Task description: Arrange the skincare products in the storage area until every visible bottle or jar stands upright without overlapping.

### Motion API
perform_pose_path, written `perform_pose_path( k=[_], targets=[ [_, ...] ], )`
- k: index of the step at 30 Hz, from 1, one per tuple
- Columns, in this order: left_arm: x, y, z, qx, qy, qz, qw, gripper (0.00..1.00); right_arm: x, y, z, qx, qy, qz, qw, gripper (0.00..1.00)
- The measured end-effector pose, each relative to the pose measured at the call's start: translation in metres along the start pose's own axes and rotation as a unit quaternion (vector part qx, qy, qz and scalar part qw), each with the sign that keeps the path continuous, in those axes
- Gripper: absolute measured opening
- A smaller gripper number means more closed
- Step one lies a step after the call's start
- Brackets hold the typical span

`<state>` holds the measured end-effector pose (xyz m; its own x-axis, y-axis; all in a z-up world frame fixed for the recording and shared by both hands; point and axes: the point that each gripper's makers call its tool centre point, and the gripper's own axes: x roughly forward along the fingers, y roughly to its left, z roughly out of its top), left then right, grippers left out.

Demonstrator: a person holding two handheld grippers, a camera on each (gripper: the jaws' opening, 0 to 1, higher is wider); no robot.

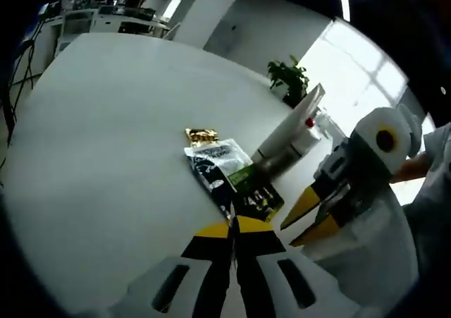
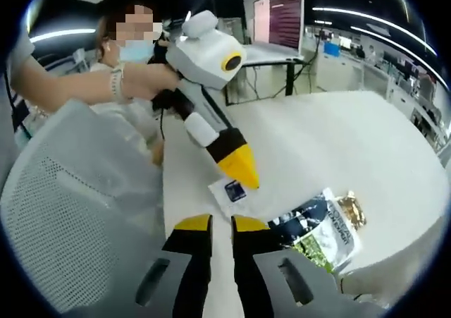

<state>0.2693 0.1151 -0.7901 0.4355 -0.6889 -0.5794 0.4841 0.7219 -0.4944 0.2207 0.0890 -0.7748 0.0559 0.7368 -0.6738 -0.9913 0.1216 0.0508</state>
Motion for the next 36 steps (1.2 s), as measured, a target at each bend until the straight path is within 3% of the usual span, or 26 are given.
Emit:
perform_pose_path(
  k=[13,21,26,36],
  targets=[
    [0.009,0.015,-0.012,0.08,0.049,0.035,0.995,0.0,0.033,-0.014,-0.01,-0.045,0.02,-0.023,0.9985,0.12],
    [0.011,0.021,-0.009,0.09,0.046,0.038,0.9941,0.0,0.046,-0.02,-0.017,-0.056,0.032,-0.028,0.9975,0.13],
    [0.014,0.014,-0.011,0.106,0.053,0.046,0.9918,0.0,0.052,-0.024,-0.015,-0.055,0.032,-0.034,0.9974,0.14],
    [0.016,0.026,-0.01,0.122,0.057,0.055,0.9894,0.0,0.057,-0.027,-0.02,-0.048,0.038,-0.035,0.9975,0.16]
  ],
)
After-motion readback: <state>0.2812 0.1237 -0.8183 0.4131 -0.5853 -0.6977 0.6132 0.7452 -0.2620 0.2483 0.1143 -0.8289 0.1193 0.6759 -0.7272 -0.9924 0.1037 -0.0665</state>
